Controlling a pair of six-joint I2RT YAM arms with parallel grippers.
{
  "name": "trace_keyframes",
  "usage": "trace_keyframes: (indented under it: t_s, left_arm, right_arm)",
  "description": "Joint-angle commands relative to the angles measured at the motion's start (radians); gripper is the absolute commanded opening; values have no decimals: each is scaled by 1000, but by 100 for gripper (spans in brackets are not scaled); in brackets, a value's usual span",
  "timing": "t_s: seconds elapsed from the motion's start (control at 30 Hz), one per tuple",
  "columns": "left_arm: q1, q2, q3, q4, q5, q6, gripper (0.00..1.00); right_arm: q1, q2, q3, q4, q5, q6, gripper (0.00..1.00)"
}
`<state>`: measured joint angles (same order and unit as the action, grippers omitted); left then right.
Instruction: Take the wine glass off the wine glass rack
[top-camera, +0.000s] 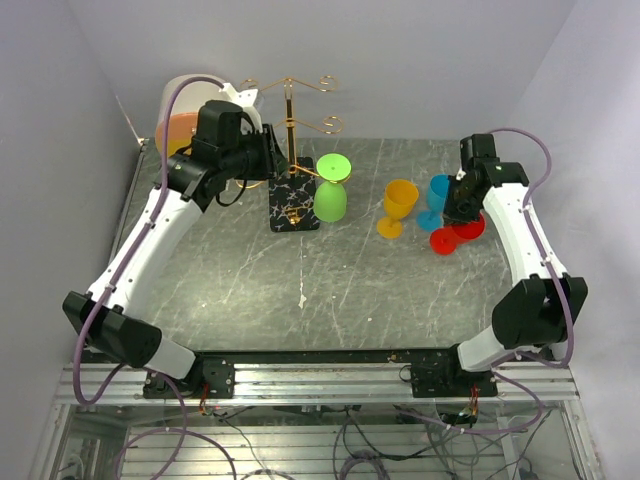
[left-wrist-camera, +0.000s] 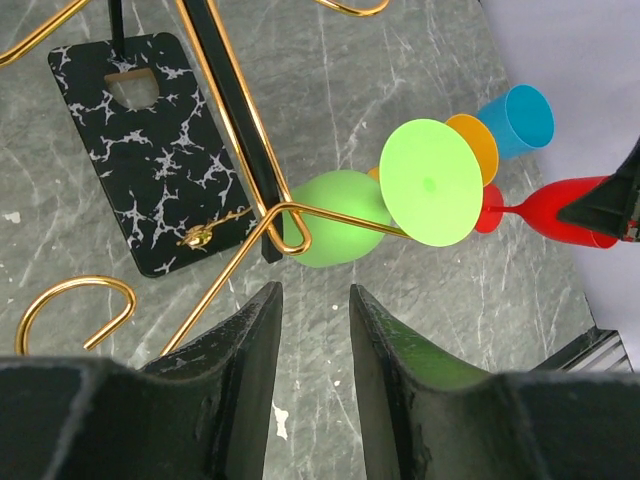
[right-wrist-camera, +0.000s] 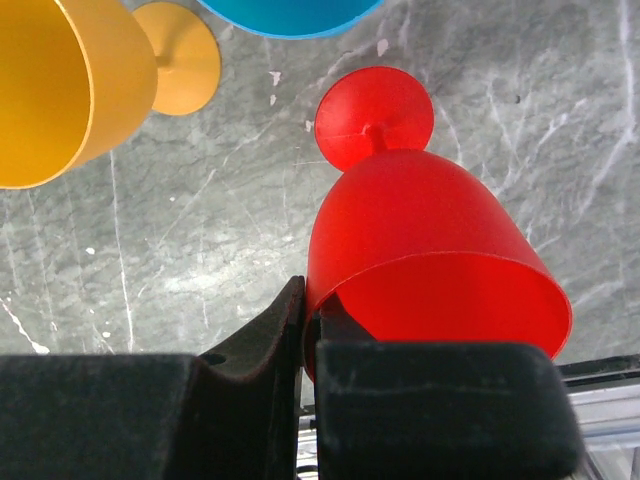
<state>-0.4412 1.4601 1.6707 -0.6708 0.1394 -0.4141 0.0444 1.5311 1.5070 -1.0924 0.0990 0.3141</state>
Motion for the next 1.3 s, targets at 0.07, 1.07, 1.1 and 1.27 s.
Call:
trace_keyframes:
  t_s: [0.07, 1.07, 1.1, 1.27]
  left_arm:
    - [-28, 18, 63, 9, -23, 33, 45]
    - [-46, 69, 10, 262, 73, -89, 55]
    - [-47, 77, 11, 274, 82, -101, 55]
    - [-46, 130, 2, 341, 137, -162, 55]
  right_arm:
    - [-7, 41, -17, 35, -34, -23, 0]
    - [-3, -216, 121, 40, 23, -9, 25]
    - [-3, -245, 118, 56, -8, -14, 26]
    - [-3, -356, 87, 102, -120, -24, 27]
